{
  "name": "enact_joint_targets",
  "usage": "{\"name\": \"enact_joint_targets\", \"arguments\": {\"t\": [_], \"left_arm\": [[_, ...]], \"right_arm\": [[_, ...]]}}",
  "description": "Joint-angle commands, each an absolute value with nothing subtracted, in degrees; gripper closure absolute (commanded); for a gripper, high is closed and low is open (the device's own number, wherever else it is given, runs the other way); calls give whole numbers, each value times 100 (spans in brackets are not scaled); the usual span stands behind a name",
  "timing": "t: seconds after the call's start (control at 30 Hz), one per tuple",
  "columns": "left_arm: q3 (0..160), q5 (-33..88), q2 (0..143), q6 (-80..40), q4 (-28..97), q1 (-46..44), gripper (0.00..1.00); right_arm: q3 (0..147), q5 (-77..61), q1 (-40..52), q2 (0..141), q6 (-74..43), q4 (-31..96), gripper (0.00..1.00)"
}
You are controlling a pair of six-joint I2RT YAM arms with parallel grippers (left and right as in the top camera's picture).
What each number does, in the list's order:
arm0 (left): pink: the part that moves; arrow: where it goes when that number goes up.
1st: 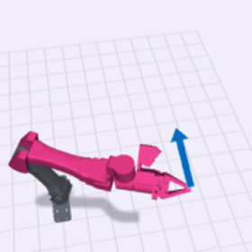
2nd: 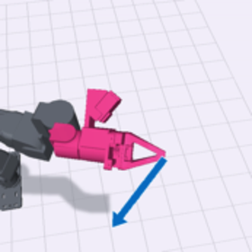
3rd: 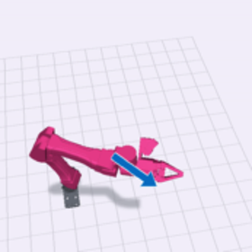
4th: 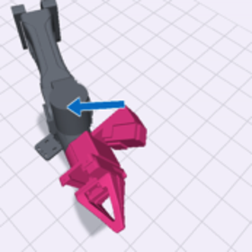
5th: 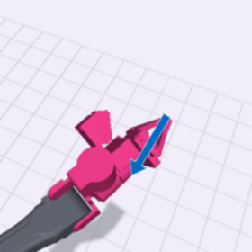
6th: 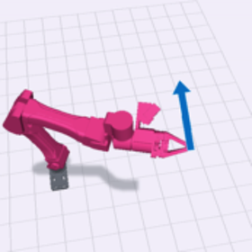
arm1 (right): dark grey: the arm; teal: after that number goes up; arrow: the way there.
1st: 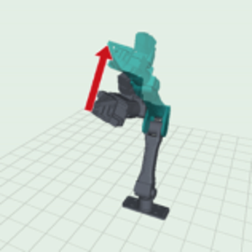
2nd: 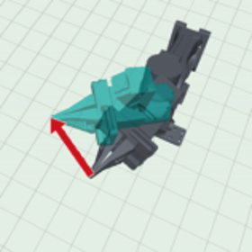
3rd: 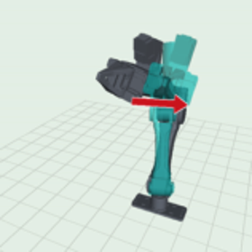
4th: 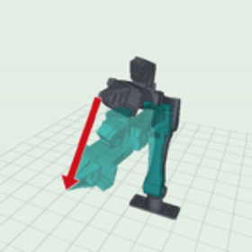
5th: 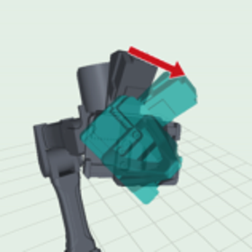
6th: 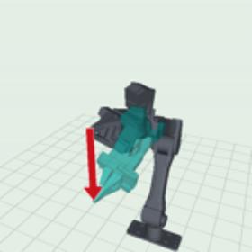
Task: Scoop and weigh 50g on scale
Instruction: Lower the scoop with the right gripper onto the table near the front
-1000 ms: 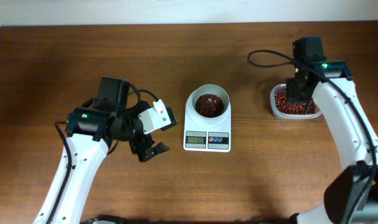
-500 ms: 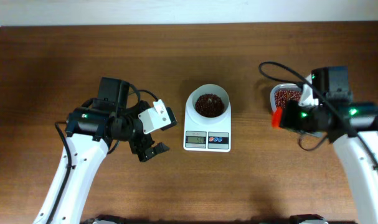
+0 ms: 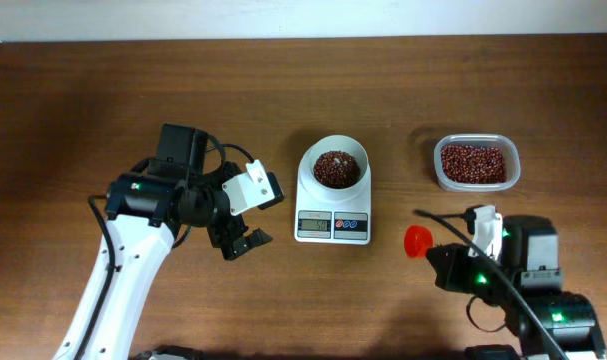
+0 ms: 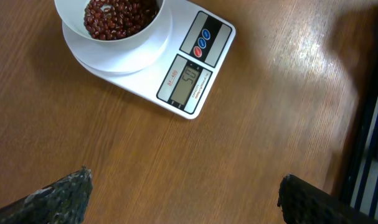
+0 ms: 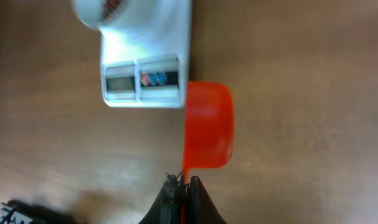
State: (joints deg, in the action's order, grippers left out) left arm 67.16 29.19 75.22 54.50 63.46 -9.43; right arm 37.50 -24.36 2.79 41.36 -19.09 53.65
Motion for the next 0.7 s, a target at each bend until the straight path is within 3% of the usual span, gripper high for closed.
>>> {"name": "enact_joint_targets", "arguments": {"t": [0.0,0.13,0.27,0.5,0.6,0.67], "left_arm": [[6700,3022,7511,5537,6351,-963,1],[6700,3022,7511,5540,6351,-963,1],[6700,3022,7511,5540,6351,-965,1],[6700,3022,7511,5540,6351,-965,1],[6700,3022,7511,5540,6351,-963,1],[6700,3022,7511,5540,6351,-965,1]], "right_arm": [[2941,-2491,283,4005,-2180,5048,96],[2377,-2506,283,3994,-2731,4088,96],[2377,-1855,283,4001,-2816,4001,96],[1444,-836,283,4001,-4960,2777,96],[1162,-819,283,4001,-5238,2416,96],[1162,-694,283,4001,-5238,2484,77]]}}
